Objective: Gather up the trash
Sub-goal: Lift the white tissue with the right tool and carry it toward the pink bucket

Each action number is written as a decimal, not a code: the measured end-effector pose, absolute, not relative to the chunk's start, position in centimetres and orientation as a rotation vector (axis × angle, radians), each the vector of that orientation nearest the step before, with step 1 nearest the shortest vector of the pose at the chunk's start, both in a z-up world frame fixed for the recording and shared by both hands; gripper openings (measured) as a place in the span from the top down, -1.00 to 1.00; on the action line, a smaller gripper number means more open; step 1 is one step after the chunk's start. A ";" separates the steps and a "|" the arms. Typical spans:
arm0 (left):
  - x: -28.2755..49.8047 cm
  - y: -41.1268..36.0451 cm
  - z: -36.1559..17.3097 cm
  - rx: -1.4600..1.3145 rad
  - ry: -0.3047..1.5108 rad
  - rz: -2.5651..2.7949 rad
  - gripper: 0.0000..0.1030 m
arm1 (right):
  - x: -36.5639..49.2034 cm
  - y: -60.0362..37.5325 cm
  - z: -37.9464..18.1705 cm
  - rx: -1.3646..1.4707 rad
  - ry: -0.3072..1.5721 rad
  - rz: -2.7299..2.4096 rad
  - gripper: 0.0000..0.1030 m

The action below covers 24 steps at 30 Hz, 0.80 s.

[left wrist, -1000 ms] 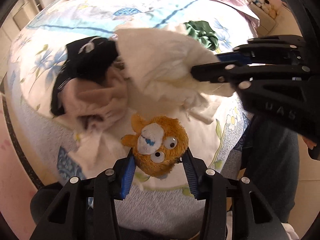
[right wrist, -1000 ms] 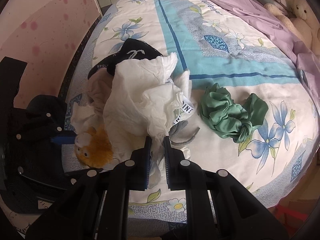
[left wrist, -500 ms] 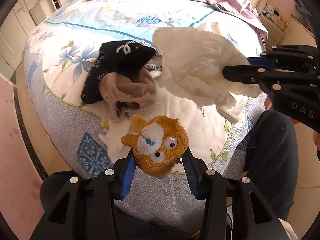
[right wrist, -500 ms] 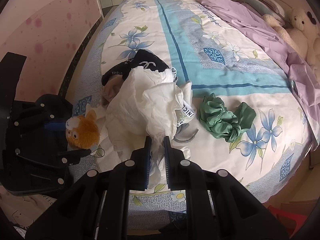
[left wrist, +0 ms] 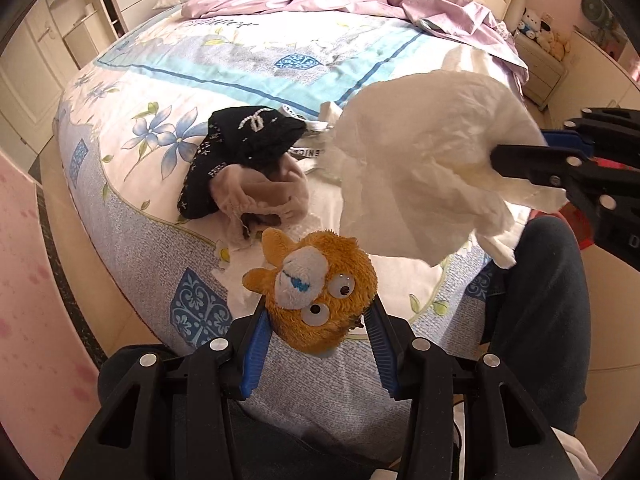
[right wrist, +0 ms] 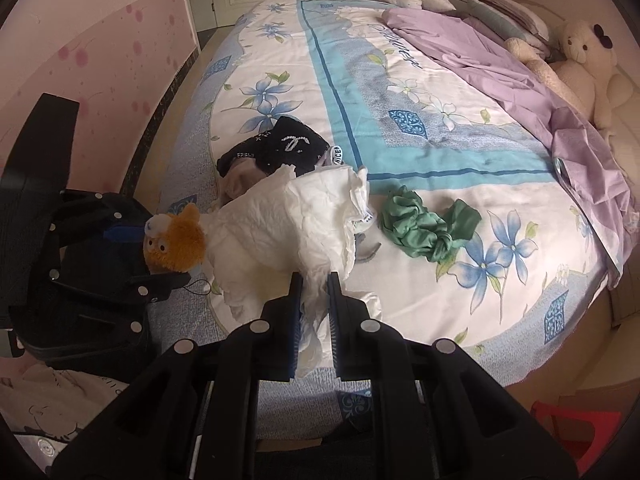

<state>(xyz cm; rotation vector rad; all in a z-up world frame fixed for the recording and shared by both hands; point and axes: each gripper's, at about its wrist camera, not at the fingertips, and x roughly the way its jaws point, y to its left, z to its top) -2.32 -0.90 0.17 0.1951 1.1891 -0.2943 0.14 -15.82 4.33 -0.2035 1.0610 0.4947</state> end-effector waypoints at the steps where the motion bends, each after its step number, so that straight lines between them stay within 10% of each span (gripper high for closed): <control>1: -2.4 -1.1 0.3 0.200 1.187 -0.297 0.11 | -0.2 -16.1 4.5 -0.202 1.060 0.487 0.77; 24: -1.1 -9.4 1.6 0.318 1.143 -0.424 0.09 | -2.9 -26.6 4.2 -0.051 1.077 0.243 0.77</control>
